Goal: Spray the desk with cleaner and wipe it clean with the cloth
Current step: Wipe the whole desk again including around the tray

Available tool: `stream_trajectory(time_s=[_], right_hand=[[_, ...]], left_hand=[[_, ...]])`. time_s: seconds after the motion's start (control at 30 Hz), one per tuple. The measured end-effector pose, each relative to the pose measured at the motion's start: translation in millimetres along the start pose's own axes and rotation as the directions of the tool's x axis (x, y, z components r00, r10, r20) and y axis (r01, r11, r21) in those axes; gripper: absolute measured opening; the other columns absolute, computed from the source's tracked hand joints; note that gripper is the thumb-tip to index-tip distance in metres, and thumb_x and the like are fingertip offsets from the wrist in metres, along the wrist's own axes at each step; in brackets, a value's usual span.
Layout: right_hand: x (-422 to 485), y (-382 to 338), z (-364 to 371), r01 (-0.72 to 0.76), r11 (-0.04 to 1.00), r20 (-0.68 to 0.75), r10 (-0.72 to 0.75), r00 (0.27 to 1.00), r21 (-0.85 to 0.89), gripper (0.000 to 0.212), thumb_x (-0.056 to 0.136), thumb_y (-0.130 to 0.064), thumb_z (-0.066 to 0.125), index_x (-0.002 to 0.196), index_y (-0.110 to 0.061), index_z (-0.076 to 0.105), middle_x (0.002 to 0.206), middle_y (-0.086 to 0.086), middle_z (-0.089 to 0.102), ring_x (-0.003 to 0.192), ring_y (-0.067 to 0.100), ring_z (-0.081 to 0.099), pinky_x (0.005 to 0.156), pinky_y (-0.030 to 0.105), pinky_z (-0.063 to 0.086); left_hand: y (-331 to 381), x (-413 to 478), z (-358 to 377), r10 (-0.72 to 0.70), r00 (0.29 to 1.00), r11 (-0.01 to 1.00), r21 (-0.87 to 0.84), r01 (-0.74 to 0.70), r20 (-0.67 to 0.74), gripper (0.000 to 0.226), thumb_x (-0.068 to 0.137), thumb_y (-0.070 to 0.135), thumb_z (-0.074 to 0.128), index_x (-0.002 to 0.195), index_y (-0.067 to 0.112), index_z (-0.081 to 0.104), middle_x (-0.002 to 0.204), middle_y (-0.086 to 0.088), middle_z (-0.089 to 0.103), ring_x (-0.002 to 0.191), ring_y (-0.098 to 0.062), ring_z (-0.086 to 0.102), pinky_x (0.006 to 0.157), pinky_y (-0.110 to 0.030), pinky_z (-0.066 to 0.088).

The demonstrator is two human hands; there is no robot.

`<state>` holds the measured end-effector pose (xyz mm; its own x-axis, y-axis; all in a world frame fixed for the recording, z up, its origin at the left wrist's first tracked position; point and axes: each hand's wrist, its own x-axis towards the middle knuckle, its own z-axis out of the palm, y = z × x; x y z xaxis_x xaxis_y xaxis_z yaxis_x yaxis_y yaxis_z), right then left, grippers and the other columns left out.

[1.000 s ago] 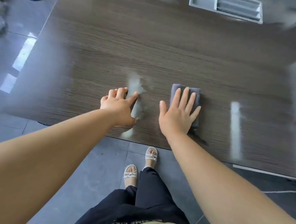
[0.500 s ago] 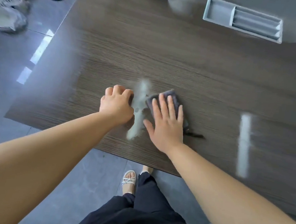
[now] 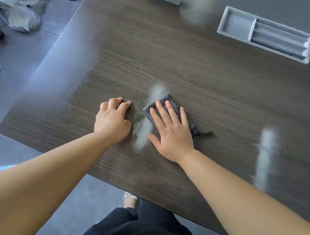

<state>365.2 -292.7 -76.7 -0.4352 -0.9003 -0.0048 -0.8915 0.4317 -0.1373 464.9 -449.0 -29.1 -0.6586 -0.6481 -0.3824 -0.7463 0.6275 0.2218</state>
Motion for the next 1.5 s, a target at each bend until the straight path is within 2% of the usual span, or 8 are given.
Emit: stream_trajectory(time_s=[0.1, 0.3, 0.53, 0.77, 0.97, 1.2, 1.4, 1.5], right_hand=[[16.8, 58.5, -7.4, 0.251, 0.967, 0.034, -0.249, 0.968, -0.05, 0.063, 0.089, -0.055, 0.035, 0.143, -0.021, 0.041, 0.152, 0.002, 0.034, 0.14, 0.025, 0.03, 0.111, 0.053, 0.022], [63.2, 63.5, -20.4, -0.58, 0.815, 0.05, 0.579, 0.813, -0.014, 0.065, 0.098, -0.051, 0.024, 0.153, -0.02, 0.007, 0.16, 0.003, -0.003, 0.147, 0.024, -0.007, 0.116, 0.054, -0.001], [32.6, 53.7, -7.5, 0.249, 0.968, 0.064, -0.248, 0.967, -0.01, 0.063, 0.091, -0.054, 0.03, 0.145, -0.021, 0.038, 0.153, 0.003, 0.031, 0.142, 0.026, 0.027, 0.113, 0.053, 0.02], [93.1, 57.5, -18.3, -0.554, 0.832, 0.047, 0.554, 0.831, -0.01, 0.065, 0.098, -0.052, 0.021, 0.152, -0.02, 0.007, 0.16, 0.003, -0.002, 0.147, 0.025, -0.006, 0.115, 0.055, -0.001], [68.2, 74.8, -11.7, 0.192, 0.98, 0.071, -0.189, 0.979, -0.047, 0.061, 0.092, -0.052, 0.032, 0.144, -0.021, 0.039, 0.153, 0.002, 0.033, 0.141, 0.025, 0.029, 0.111, 0.054, 0.025], [141.6, 78.9, -20.5, -0.714, 0.698, 0.005, 0.715, 0.699, 0.062, 0.064, 0.098, -0.05, 0.026, 0.152, -0.021, 0.01, 0.16, 0.001, -0.001, 0.147, 0.023, -0.006, 0.115, 0.054, -0.002], [116.0, 71.8, -12.2, 0.002, 1.0, -0.008, -0.002, 1.0, -0.008, 0.063, 0.091, -0.053, 0.036, 0.144, -0.019, 0.039, 0.153, 0.003, 0.032, 0.141, 0.026, 0.028, 0.112, 0.055, 0.024], [131.5, 119.1, -16.9, -0.243, 0.97, -0.051, 0.242, 0.969, -0.013, 0.06, 0.094, -0.051, 0.032, 0.146, -0.023, 0.034, 0.155, 0.0, 0.028, 0.143, 0.024, 0.023, 0.114, 0.054, 0.019]], left_hand=[[3.9, 1.9, -0.8, -0.015, 1.0, 1.0, -0.011, 0.015, -0.021, 0.054, 0.087, 0.031, 0.052, 0.14, 0.028, 0.037, 0.147, 0.0, 0.028, 0.132, -0.027, 0.022, 0.106, -0.037, 0.029], [6.5, 0.7, 0.6, -0.04, 0.998, 0.999, -0.017, 0.039, -0.039, 0.051, 0.088, 0.035, 0.052, 0.138, 0.027, 0.04, 0.144, 0.001, 0.031, 0.13, -0.027, 0.025, 0.105, -0.036, 0.03], [9.4, 20.1, -11.7, -0.061, 0.995, 0.998, 0.027, 0.063, -0.076, 0.035, 0.089, 0.031, 0.049, 0.123, 0.026, 0.052, 0.132, -0.004, 0.04, 0.126, -0.029, 0.03, 0.102, -0.038, 0.029], [25.1, 65.3, -37.4, 0.046, 0.998, 0.998, 0.052, -0.044, -0.039, 0.044, 0.088, 0.035, 0.052, 0.129, 0.025, 0.044, 0.141, -0.003, 0.031, 0.131, -0.028, 0.022, 0.104, -0.039, 0.029], [35.7, 107.9, -48.8, 0.111, 0.994, 0.994, 0.017, -0.111, -0.012, 0.055, 0.085, 0.031, 0.053, 0.138, 0.031, 0.037, 0.148, 0.003, 0.025, 0.136, -0.028, 0.017, 0.107, -0.041, 0.027], [33.6, 145.5, -67.8, 0.155, 0.987, 0.984, 0.083, -0.157, 0.032, 0.069, 0.079, 0.049, 0.06, 0.14, 0.036, 0.032, 0.152, 0.003, 0.019, 0.14, -0.026, 0.01, 0.112, -0.04, 0.02], [35.6, 165.2, -66.8, 0.135, 0.989, 0.979, 0.149, -0.142, 0.059, 0.082, 0.075, 0.065, 0.057, 0.144, 0.038, 0.023, 0.151, 0.004, 0.017, 0.137, -0.028, 0.013, 0.111, -0.041, 0.021], [39.5, 169.4, -68.8, 0.128, 0.986, 0.97, 0.194, -0.148, 0.11, 0.082, 0.075, 0.064, 0.058, 0.144, 0.037, 0.023, 0.15, 0.001, 0.017, 0.134, -0.03, 0.017, 0.106, -0.042, 0.027]])
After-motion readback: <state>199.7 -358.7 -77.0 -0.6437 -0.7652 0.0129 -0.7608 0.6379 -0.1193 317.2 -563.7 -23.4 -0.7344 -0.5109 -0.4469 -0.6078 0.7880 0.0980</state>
